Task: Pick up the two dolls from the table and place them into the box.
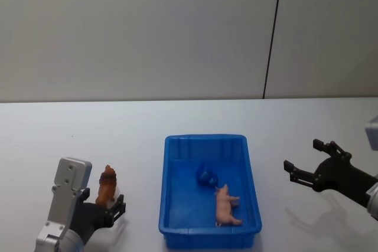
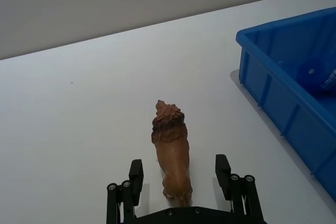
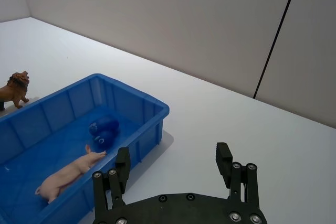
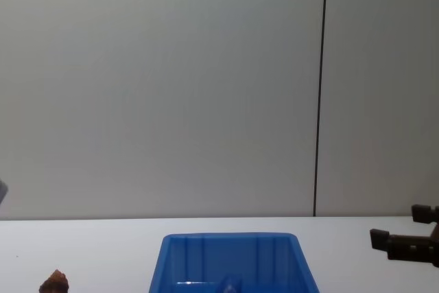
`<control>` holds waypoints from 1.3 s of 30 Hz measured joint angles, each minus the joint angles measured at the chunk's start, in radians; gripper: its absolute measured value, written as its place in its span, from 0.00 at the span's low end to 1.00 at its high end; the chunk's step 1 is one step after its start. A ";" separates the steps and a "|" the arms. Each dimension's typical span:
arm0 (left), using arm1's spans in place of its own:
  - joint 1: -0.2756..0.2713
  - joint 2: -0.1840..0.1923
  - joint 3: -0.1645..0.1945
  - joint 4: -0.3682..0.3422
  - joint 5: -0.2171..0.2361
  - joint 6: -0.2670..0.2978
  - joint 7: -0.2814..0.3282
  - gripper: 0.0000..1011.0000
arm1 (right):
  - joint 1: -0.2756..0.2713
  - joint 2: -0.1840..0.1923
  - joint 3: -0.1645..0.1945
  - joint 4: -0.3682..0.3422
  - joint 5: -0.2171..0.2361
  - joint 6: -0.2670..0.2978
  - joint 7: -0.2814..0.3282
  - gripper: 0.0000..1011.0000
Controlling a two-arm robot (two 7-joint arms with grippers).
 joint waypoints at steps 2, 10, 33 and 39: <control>-0.001 -0.001 -0.001 0.004 0.000 0.004 -0.004 0.85 | 0.000 0.000 0.000 0.000 0.000 0.000 0.000 0.99; -0.004 -0.003 -0.006 0.017 0.001 0.021 -0.028 0.61 | 0.000 0.000 0.000 0.000 0.000 0.000 0.000 0.99; -0.058 -0.008 -0.022 -0.053 0.124 0.048 -0.107 0.30 | 0.000 0.000 0.000 0.000 0.000 0.000 0.000 0.99; -0.096 -0.027 -0.021 -0.076 0.179 0.035 -0.153 0.30 | 0.000 0.000 0.000 0.000 0.000 0.000 0.000 0.99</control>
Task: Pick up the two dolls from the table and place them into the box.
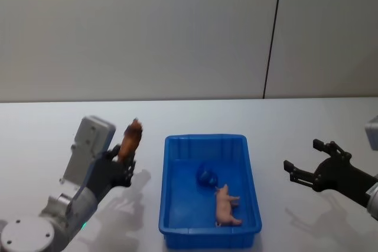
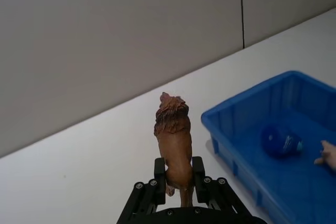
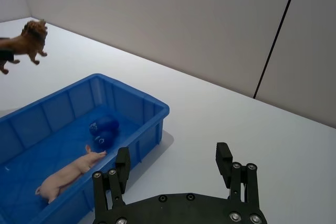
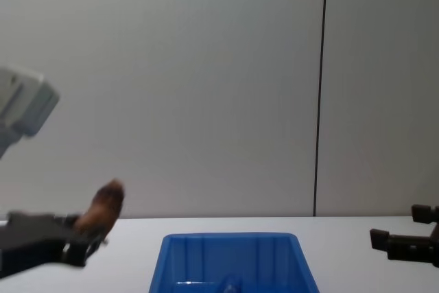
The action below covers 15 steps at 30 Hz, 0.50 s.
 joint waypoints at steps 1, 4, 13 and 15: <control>-0.005 -0.003 0.001 -0.001 0.006 -0.002 -0.007 0.30 | 0.000 0.000 0.000 0.000 0.000 0.000 0.000 0.99; -0.029 -0.020 0.006 -0.003 0.029 -0.012 -0.034 0.30 | 0.000 0.000 0.000 0.000 0.000 0.000 0.000 0.99; -0.082 -0.075 0.030 0.023 0.069 -0.050 -0.106 0.30 | 0.000 0.000 0.000 0.000 0.000 0.000 0.000 0.99; -0.096 -0.094 0.039 0.039 0.073 -0.063 -0.123 0.30 | 0.000 0.000 0.000 0.000 0.000 0.000 0.000 0.99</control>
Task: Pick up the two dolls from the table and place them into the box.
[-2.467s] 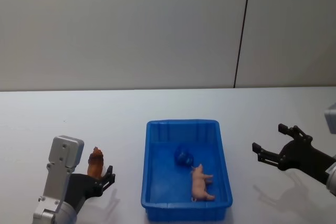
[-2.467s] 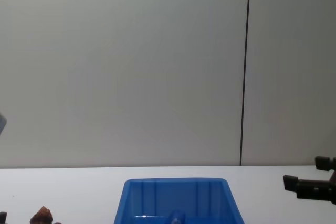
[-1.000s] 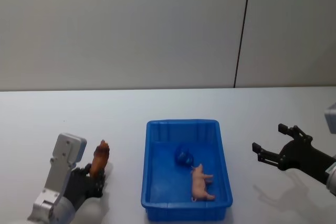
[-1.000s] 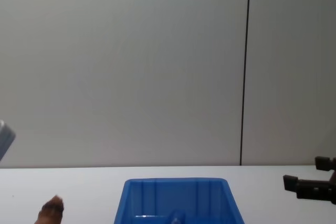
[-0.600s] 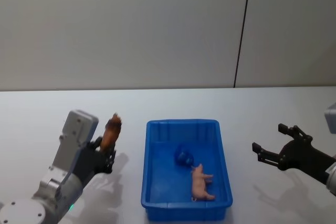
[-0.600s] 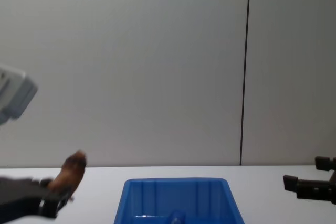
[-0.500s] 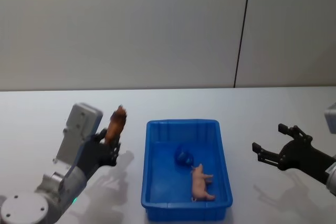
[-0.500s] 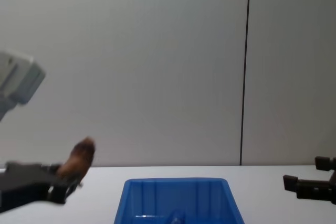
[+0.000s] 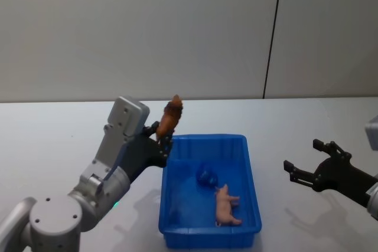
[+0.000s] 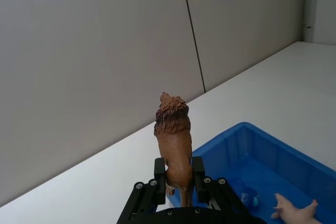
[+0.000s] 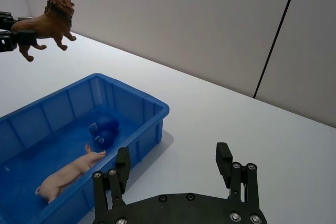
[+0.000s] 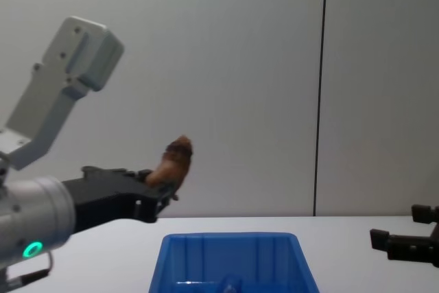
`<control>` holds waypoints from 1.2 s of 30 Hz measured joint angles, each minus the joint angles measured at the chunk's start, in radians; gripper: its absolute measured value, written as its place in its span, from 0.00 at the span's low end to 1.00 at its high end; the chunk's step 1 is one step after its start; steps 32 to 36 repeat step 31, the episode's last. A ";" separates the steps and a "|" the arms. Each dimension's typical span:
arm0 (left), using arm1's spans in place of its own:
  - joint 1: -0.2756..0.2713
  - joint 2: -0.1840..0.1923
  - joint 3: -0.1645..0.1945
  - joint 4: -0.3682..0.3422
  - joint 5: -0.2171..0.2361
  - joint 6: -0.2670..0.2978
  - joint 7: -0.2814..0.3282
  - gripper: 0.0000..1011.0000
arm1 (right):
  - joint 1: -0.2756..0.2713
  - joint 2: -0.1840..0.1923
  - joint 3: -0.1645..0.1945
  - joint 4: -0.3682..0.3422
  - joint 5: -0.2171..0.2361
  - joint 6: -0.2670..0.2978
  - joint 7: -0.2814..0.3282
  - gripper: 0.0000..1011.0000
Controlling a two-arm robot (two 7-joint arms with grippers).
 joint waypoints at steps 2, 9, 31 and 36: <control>-0.005 -0.008 0.004 0.007 0.002 -0.007 -0.009 0.30 | 0.000 0.000 0.000 0.000 0.000 0.000 0.000 0.99; -0.026 -0.036 0.016 0.032 0.007 -0.026 -0.036 0.46 | 0.000 0.000 0.000 0.000 0.000 0.000 0.000 0.99; -0.013 -0.032 0.011 0.016 0.008 -0.083 -0.043 0.99 | 0.000 0.000 0.000 0.000 0.000 0.000 0.000 0.99; -0.013 -0.032 0.011 0.016 0.008 -0.083 -0.043 0.99 | 0.000 0.000 0.000 0.000 0.000 0.000 0.000 0.99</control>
